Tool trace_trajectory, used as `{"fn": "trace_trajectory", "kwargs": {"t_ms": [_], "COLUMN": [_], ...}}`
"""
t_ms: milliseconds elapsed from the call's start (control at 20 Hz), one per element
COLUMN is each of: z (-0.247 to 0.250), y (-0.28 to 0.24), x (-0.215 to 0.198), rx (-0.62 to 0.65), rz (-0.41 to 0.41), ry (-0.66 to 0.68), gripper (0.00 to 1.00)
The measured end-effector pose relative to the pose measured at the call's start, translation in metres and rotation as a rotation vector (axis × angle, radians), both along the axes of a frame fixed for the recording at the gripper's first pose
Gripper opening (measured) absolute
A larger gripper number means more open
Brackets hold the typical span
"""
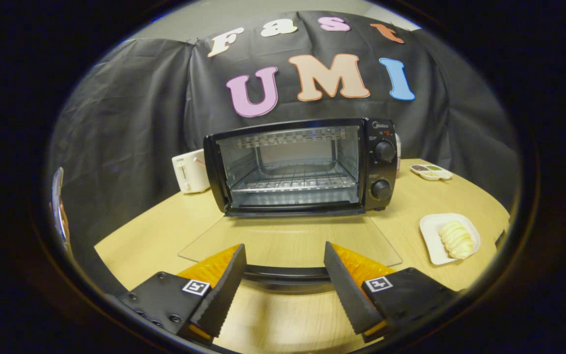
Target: Open the toaster oven, put the food inside, and close the toaster oven door.
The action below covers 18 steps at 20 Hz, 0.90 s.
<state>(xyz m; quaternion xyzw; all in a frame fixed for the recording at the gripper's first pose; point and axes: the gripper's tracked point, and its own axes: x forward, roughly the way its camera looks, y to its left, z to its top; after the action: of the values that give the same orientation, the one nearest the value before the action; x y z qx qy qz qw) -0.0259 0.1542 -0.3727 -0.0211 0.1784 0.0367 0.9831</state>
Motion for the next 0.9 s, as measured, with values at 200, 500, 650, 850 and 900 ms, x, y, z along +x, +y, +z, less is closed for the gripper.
{"fn": "trace_trajectory", "kwargs": {"t_ms": [200,500,650,850,900], "z": [0.035,0.079,0.078,0.049,0.042], "y": [-0.044,-0.171,-0.22,-0.266,-0.271], "x": [-0.002,-0.003,-0.008,-0.012,-0.013], "rx": [0.013,-0.012,0.011,-0.006,-0.005], "rz": [-0.072,-0.317,-0.402,-0.472,-0.48], "ry": [-0.045,-0.07,-0.035,0.053,0.071], "gripper": [0.98,0.98,0.98,0.98,0.98]}}
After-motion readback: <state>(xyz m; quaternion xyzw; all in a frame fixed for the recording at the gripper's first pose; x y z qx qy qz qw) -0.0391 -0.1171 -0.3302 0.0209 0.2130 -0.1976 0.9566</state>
